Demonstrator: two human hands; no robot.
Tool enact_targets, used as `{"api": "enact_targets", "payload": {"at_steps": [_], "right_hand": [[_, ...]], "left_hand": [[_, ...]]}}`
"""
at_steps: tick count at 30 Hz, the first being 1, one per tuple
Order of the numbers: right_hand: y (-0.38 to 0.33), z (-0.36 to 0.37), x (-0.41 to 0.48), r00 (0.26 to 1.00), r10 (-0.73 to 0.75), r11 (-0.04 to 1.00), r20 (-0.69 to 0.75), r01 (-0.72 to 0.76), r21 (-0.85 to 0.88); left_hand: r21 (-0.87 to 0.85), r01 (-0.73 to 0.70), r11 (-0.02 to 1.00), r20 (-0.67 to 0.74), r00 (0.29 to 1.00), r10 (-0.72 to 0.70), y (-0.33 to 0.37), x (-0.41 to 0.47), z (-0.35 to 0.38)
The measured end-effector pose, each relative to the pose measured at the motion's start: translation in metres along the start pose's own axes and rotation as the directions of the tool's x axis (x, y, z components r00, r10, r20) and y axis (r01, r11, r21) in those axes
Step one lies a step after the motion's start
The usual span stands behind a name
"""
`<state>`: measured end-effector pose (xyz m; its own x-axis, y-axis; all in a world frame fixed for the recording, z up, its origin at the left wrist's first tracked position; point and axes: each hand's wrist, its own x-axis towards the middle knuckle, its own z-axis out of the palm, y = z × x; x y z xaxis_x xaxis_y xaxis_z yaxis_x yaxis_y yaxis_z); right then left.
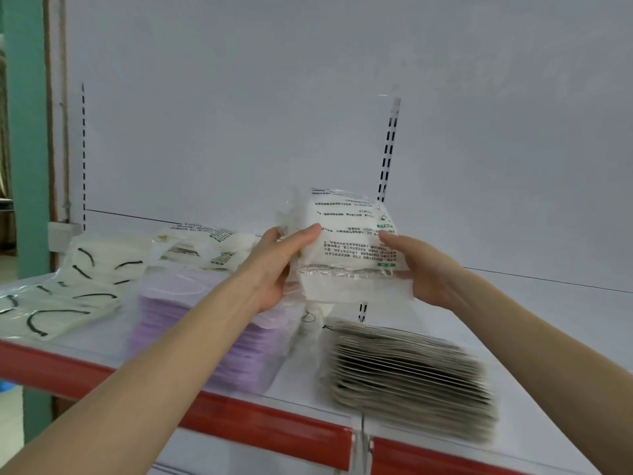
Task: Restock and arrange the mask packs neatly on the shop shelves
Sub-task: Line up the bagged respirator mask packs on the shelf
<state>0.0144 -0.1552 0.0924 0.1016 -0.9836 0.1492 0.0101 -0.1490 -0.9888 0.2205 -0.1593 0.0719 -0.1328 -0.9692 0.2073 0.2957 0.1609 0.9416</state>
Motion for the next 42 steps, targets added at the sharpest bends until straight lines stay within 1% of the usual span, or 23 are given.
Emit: {"api": "enact_targets", "payload": {"at_steps": [2,5,7,9,11,15,17,20,22,24,25,27,28,29,31,33,34,35,37,39,40,42], "right_hand": [[-0.002,-0.007,-0.002,1.0,0.005,1.0,-0.008,-0.005,-0.004],[-0.005,-0.017,-0.01,0.998,-0.034,0.998,-0.044,0.032,-0.053],[-0.005,-0.023,-0.021,0.992,-0.078,0.995,-0.094,0.072,-0.063],[-0.005,-0.029,-0.034,0.979,-0.129,0.991,-0.159,0.125,-0.039],[-0.004,-0.038,-0.049,0.948,-0.202,0.979,-0.245,0.184,-0.092],[-0.003,-0.063,-0.083,0.834,-0.332,0.942,-0.441,0.271,-0.195],[-0.002,-0.079,-0.105,0.801,-0.376,0.923,-0.466,0.281,-0.261],[0.0,-0.109,-0.145,0.767,-0.456,0.873,-0.452,0.287,-0.395],[0.001,-0.133,-0.176,0.759,-0.501,0.822,-0.417,0.266,-0.504],[0.001,-0.155,-0.205,0.78,-0.517,0.757,-0.353,0.224,-0.613],[0.001,-0.166,-0.219,0.792,-0.523,0.702,-0.315,0.19,-0.687],[0.002,-0.189,-0.245,0.824,-0.518,0.529,-0.23,0.097,-0.843],[0.003,-0.205,-0.257,0.841,-0.503,0.445,-0.202,0.051,-0.894],[0.003,-0.22,-0.27,0.854,-0.484,0.387,-0.191,0.013,-0.922],[0.002,-0.255,-0.296,0.856,-0.478,0.337,-0.197,-0.029,-0.941],[0.001,-0.291,-0.322,0.824,-0.526,0.322,-0.21,-0.036,-0.946],[0.0,-0.309,-0.334,0.798,-0.554,0.339,-0.237,-0.044,-0.94],[-0.002,-0.325,-0.344,0.775,-0.57,0.372,-0.271,-0.05,-0.927],[-0.004,-0.353,-0.361,0.764,-0.552,0.446,-0.334,-0.068,-0.893],[-0.005,-0.379,-0.373,0.749,-0.55,0.485,-0.369,-0.073,-0.871],[-0.006,-0.392,-0.379,0.727,-0.565,0.501,-0.39,-0.073,-0.862],[-0.009,-0.415,-0.389,0.66,-0.601,0.539,-0.451,-0.082,-0.838]], "left_hand": [[-0.032,-0.027,0.999,-0.009,1.0,0.027,-0.002,-0.002,0.005],[-0.007,-0.076,0.997,-0.032,0.997,0.075,-0.005,-0.005,0.016],[-0.001,-0.091,0.996,-0.041,0.995,0.091,-0.008,-0.008,0.024],[0.0,-0.111,0.994,-0.02,0.994,0.111,-0.011,-0.012,0.037],[-0.005,-0.122,0.993,0.001,0.993,0.122,-0.016,-0.017,0.052],[-0.028,-0.063,0.998,0.082,0.995,0.065,-0.025,-0.025,0.083],[-0.024,-0.04,0.999,0.135,0.99,0.043,-0.028,-0.031,0.101],[-0.04,0.008,0.999,0.205,0.979,0.001,-0.035,-0.038,0.13],[-0.026,0.029,0.999,0.243,0.97,-0.022,-0.039,-0.048,0.156],[-0.03,0.045,0.999,0.274,0.961,-0.035,-0.047,-0.059,0.187],[-0.046,0.06,0.997,0.293,0.955,-0.044,-0.051,-0.065,0.205],[-0.067,0.092,0.994,0.319,0.945,-0.066,-0.062,-0.078,0.242],[-0.06,0.114,0.992,0.362,0.929,-0.085,-0.068,-0.084,0.263],[-0.058,0.132,0.99,0.421,0.902,-0.095,-0.073,-0.09,0.285],[-0.057,0.138,0.989,0.495,0.864,-0.092,-0.087,-0.101,0.329],[-0.053,0.143,0.988,0.532,0.841,-0.094,-0.098,-0.116,0.37],[-0.058,0.157,0.986,0.557,0.825,-0.099,-0.104,-0.123,0.389],[-0.061,0.179,0.982,0.588,0.802,-0.11,-0.11,-0.128,0.406],[-0.064,0.22,0.973,0.62,0.773,-0.134,-0.119,-0.134,0.434],[-0.066,0.25,0.966,0.617,0.771,-0.158,-0.128,-0.136,0.457],[-0.059,0.247,0.967,0.607,0.778,-0.162,-0.133,-0.137,0.467],[-0.027,0.227,0.973,0.582,0.795,-0.17,-0.142,-0.138,0.486]]}}
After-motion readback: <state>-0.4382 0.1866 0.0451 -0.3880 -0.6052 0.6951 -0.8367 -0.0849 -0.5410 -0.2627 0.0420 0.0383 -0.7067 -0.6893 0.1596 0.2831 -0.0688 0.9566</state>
